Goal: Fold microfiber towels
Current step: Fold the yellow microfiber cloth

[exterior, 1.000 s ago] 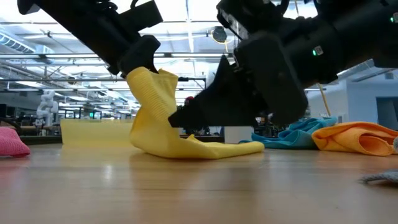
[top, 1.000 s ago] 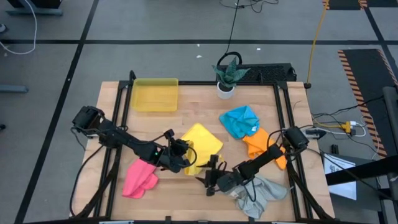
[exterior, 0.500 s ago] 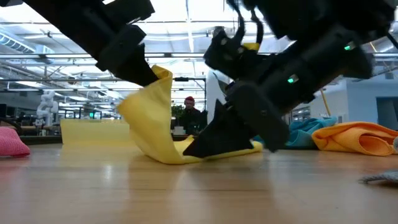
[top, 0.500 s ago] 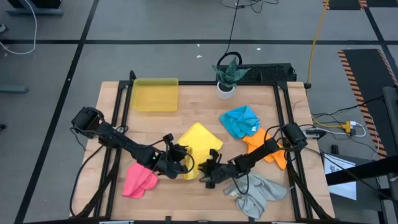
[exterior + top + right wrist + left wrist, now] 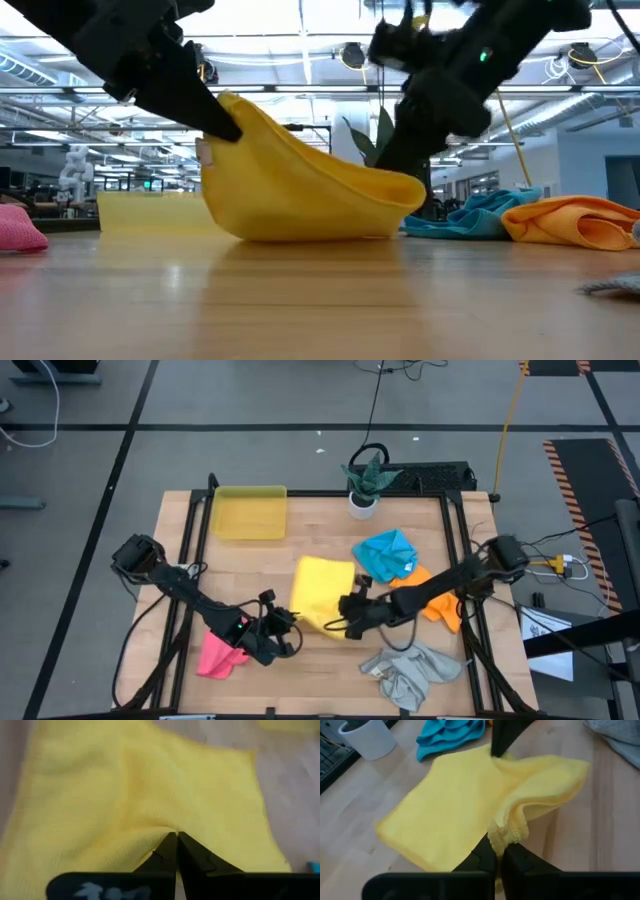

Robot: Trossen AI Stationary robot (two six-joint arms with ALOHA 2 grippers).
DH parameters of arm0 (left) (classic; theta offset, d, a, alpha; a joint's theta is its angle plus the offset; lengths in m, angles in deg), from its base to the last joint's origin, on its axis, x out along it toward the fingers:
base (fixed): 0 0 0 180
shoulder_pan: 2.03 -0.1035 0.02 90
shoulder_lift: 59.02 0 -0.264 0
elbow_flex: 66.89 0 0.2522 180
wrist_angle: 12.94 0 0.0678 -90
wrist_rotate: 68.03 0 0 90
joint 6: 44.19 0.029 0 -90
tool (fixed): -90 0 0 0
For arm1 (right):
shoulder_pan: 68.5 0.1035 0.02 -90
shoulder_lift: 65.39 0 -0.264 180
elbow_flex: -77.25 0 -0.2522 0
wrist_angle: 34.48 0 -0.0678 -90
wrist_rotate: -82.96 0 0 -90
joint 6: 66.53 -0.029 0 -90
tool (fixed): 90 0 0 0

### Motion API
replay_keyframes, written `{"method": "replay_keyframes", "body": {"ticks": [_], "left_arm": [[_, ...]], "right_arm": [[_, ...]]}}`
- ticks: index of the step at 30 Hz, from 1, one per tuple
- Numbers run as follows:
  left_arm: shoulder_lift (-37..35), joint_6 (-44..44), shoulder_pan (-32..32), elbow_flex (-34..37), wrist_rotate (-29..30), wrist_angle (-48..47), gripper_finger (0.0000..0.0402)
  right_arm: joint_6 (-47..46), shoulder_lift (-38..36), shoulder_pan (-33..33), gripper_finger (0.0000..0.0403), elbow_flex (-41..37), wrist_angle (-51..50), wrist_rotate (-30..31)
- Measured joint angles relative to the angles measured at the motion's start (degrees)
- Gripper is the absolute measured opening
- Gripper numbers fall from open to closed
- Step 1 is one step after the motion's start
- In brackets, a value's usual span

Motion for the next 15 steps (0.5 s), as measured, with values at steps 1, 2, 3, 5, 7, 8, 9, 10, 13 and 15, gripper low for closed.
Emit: {"method": "replay_keyframes", "body": {"ticks": [1,2,3,5,7,8,9,10,13,15], "left_arm": [[0.0,0.0,0.0,0.0,0.3,0.0,0.0017],[0.0,0.0,0.0,0.0,0.3,0.0,0.0019],[0.0,0.0,-0.2,0.0,0.3,0.0,0.002],[0.0,0.0,-0.4,0.0,0.3,-0.4,0.0019],[0.0,0.0,-0.4,0.0,0.5,-0.2,0.0012],[0.0,0.3,-0.4,0.0,0.5,-0.1,0.0008],[0.0,0.4,-0.4,0.0,0.5,0.1,0.0006],[0.0,0.3,-0.4,0.0,0.5,0.1,0.0006],[0.0,0.0,-0.7,0.0,0.5,0.2,0.0017],[0.0,-0.1,-1.1,0.0,0.5,0.5,0.002]], "right_arm": [[0.1,-1.0,0.4,0.0003,-1.2,1.2,-0.3],[0.3,-1.6,0.8,0.0006,-2.5,2.7,-1.3],[0.6,-2.4,1.4,0.0011,-4.0,4.6,-2.1],[0.8,-3.1,2.5,0.0027,-7.0,9.1,-4.2],[0.6,-3.0,3.6,0.005,-10.5,13.4,-5.7],[0.3,-2.6,4.2,0.0064,-12.4,15.7,-6.2],[0.2,-2.4,4.9,0.0078,-14.0,17.7,-6.3],[0.2,-2.4,5.5,0.0094,-15.6,19.6,-6.4],[0.6,-2.6,7.2,0.0139,-18.3,22.1,-6.2],[2.0,-2.4,8.2,0.0165,-18.7,22.8,-6.2]]}}
